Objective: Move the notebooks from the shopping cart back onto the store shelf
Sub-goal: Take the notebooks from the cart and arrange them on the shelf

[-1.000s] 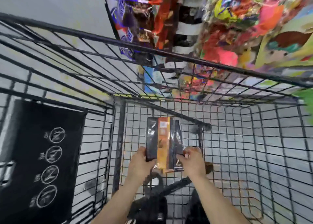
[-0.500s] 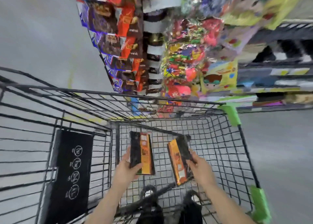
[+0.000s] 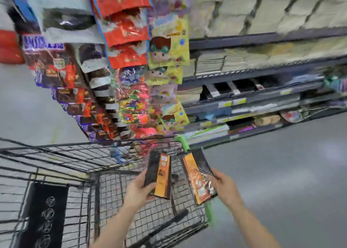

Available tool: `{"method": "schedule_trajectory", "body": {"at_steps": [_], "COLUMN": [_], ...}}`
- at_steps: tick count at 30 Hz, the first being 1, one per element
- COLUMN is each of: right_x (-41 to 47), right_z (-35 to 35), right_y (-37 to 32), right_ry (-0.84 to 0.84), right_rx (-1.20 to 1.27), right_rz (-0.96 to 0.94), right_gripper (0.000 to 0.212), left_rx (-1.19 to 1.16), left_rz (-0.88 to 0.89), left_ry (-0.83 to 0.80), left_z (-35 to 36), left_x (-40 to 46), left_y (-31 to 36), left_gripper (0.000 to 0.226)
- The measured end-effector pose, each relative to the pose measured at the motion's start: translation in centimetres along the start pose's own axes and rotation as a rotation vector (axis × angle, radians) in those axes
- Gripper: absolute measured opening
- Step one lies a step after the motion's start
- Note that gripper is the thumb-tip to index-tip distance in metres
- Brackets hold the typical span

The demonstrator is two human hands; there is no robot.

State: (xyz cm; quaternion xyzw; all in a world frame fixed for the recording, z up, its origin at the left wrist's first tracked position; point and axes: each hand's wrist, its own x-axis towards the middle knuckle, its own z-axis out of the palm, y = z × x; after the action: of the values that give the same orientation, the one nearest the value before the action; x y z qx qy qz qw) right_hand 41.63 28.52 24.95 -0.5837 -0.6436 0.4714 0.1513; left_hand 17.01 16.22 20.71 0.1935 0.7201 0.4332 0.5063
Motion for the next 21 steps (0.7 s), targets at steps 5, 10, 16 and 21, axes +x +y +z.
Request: {"method": "schedule_trajectory", "body": {"at_steps": [5, 10, 16, 21], "right_x": [-0.2, 1.1, 2.9, 5.0], "right_z": [-10.8, -21.3, -30.0, -34.8], "right_y": [3.9, 10.2, 15.1, 17.2], "right_ry": [0.04, 0.122, 0.199, 0.235], "right_rx": [0.178, 0.221, 0.258, 0.407], "right_rz": [-0.048, -0.001, 0.037, 0.11], "right_gripper": [0.032, 0.024, 0.02, 0.021], "left_rx": [-0.082, -0.007, 0.027, 0.1], "left_rz": [0.082, 0.22, 0.252, 0.243], "left_ry": [0.063, 0.087, 0.039, -0.039], "left_z": [10.0, 20.8, 30.7, 35.8], "left_x": [-2.1, -3.3, -3.3, -0.6], "left_y": [3.6, 6.1, 9.8, 12.5], "left_gripper": [0.052, 0.051, 0.036, 0.038]}}
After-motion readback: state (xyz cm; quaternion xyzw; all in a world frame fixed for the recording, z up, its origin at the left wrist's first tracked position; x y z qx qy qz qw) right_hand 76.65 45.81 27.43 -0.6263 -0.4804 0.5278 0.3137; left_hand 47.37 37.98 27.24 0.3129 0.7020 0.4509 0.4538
